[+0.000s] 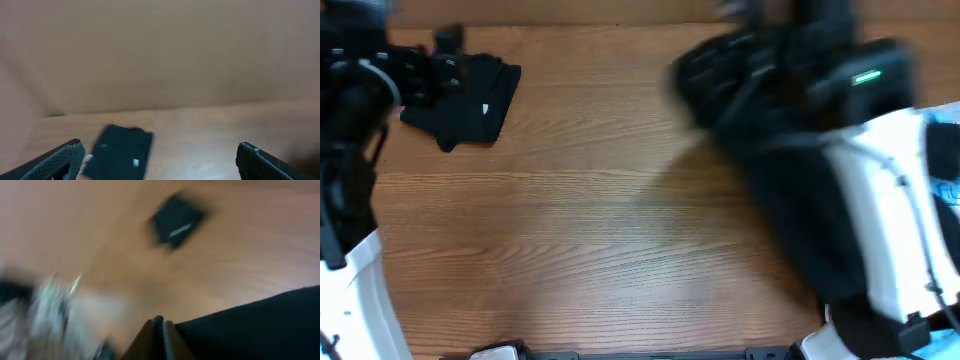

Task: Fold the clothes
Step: 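Pull the black T-shirt left and drop it onto the table center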

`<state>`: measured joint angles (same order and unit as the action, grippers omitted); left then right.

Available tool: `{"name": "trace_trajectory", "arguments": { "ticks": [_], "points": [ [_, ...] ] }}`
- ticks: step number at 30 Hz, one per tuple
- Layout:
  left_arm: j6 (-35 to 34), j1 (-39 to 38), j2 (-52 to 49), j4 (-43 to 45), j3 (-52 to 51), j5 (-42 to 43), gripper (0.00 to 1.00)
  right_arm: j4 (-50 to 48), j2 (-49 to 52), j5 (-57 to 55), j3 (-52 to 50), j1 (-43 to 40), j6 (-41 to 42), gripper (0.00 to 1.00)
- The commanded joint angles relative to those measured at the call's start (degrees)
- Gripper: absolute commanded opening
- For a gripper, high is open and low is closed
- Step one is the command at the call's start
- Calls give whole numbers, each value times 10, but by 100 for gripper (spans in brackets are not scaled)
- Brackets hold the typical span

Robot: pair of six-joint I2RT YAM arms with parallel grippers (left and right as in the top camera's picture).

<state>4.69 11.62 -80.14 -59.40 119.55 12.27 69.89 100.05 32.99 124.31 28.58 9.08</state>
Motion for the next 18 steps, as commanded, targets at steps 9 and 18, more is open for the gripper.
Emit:
{"name": "trace_trajectory", "arguments": {
  "ticks": [9,18],
  "points": [
    [-23,30,4,-12,46,1,100,32,9,-222,16,212,-44,86],
    [-8,-21,-53,-86,22,146,100,41,-69,-231,16,68,27,87]
  ]
}}
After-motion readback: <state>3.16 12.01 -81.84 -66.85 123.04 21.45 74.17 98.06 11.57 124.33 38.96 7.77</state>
